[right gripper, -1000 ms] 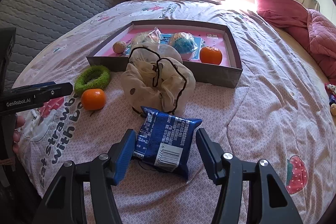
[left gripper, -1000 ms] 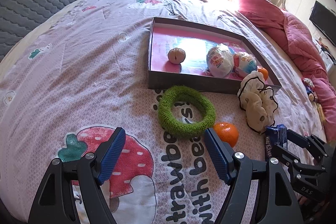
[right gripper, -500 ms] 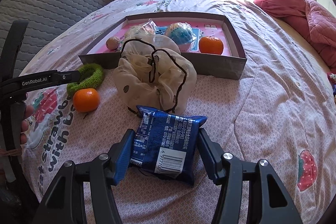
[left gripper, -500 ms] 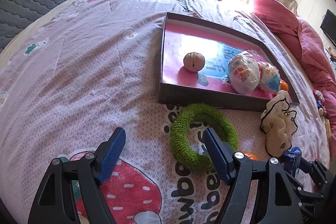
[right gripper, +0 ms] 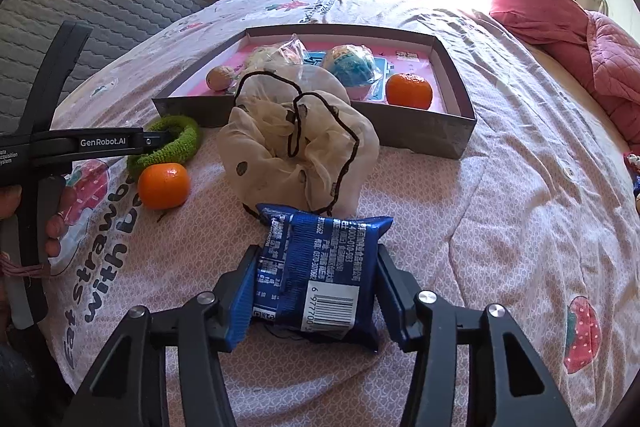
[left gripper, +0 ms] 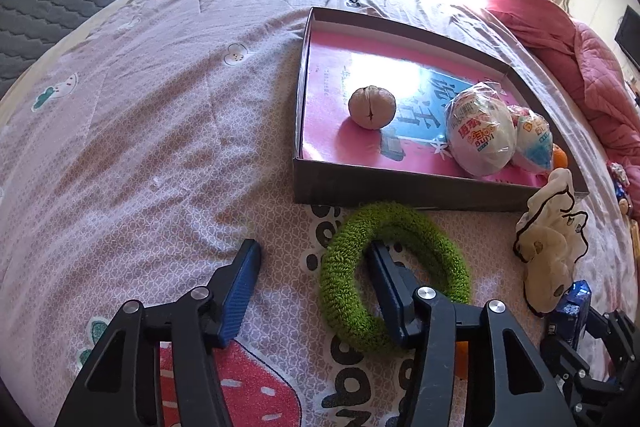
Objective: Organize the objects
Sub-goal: 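Close the right gripper on the blue snack packet while the left grasps the green fuzzy ring, then lift the packet with the right gripper while the left lifts the green ring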
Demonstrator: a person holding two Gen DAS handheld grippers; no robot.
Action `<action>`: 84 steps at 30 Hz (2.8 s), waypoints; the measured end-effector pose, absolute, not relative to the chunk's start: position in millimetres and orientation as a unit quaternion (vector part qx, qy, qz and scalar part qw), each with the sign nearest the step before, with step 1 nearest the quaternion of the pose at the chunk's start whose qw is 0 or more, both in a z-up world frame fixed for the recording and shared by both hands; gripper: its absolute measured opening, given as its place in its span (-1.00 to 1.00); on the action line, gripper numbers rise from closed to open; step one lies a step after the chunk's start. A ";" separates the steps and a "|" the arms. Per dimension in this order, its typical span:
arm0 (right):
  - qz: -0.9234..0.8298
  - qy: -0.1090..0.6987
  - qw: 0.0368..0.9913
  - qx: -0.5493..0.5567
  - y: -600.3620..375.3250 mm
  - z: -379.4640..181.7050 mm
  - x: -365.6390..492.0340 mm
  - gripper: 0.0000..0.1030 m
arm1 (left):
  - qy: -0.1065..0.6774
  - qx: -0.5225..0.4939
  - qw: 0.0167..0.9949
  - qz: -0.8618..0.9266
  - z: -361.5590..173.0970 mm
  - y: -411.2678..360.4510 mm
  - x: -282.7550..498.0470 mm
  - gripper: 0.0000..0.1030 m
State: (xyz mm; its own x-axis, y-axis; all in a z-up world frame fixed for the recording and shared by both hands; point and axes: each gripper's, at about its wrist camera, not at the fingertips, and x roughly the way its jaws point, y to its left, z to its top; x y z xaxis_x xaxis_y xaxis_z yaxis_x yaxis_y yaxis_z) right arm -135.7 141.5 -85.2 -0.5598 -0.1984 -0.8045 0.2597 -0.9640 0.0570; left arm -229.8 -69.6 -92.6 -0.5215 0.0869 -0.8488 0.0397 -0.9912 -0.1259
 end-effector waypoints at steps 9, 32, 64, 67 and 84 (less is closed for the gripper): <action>-0.883 0.027 0.139 0.448 145.6 -82.6 -134.8 0.01 | -0.049 -0.489 0.029 0.871 -89.7 -61.2 -226.8 -0.63; -0.909 0.012 0.147 0.390 152.4 -47.5 -120.1 0.01 | -0.058 -0.426 0.063 0.901 -39.4 -58.9 -179.6 -0.74; -0.944 0.005 0.153 0.291 151.0 23.6 -100.0 0.01 | -0.031 -0.331 0.086 0.939 36.4 -30.6 -116.1 -0.74; -0.946 0.004 0.152 0.285 151.5 29.6 -100.6 0.01 | -0.029 -0.321 0.088 0.943 45.4 -28.1 -112.7 -0.74; -0.955 0.011 0.142 0.262 154.3 51.4 -125.7 0.01 | -0.007 -0.304 0.088 0.949 61.5 -14.4 -133.9 -0.74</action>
